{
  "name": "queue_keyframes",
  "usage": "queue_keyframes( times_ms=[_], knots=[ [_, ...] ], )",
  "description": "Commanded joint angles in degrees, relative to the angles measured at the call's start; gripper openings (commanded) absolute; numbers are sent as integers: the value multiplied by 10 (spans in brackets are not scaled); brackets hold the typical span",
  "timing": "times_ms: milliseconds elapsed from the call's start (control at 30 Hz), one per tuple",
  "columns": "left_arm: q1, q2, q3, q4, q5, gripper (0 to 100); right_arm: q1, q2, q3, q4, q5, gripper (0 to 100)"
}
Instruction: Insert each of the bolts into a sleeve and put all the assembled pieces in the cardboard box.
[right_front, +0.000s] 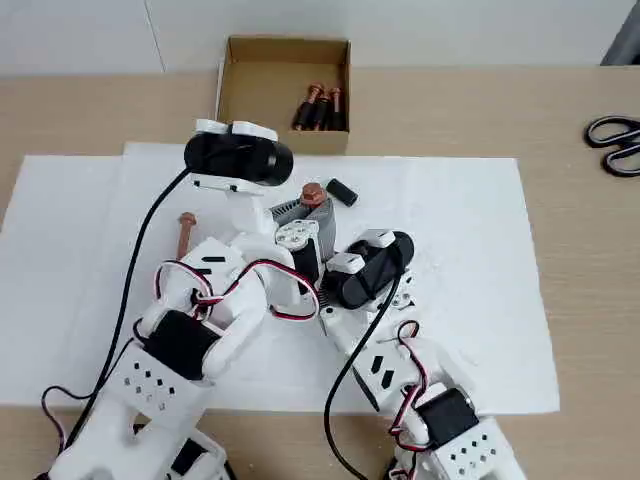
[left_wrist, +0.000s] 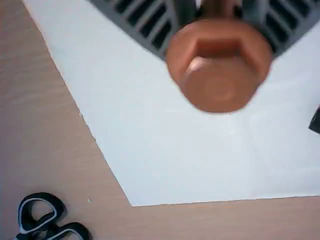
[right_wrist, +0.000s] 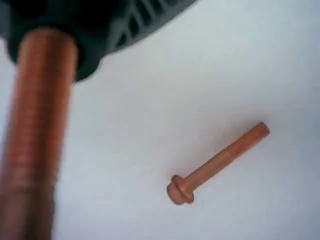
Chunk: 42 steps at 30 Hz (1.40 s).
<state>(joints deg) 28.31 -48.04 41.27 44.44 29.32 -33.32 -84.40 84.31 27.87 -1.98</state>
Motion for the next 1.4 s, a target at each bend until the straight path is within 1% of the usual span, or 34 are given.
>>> queue_keyframes(
  times_ms=[0, 100, 233, 467, 667, 1033, 1200, 1367],
  knots=[
    [3, -2, 0, -20, -1, 6, -2, -12, -7, 1, -8, 4],
    [2, -2, 8, -21, -4, 6, -2, -12, -7, 1, -8, 4],
    [2, -2, 11, -28, -37, 6, -2, -12, -7, 1, -8, 4],
    [2, -4, 38, -46, -42, 6, -2, -12, -7, 1, -8, 4],
    [4, -3, 39, -40, -42, 6, -2, -12, -7, 1, -8, 4],
    [13, -3, 39, 11, -42, 6, -2, -12, -7, 1, -8, 4],
    [28, -5, 56, 11, -77, 6, -2, -12, -7, 1, -8, 4],
    [40, -5, 80, 9, -92, 6, -2, -12, -7, 1, -8, 4]
  ],
)
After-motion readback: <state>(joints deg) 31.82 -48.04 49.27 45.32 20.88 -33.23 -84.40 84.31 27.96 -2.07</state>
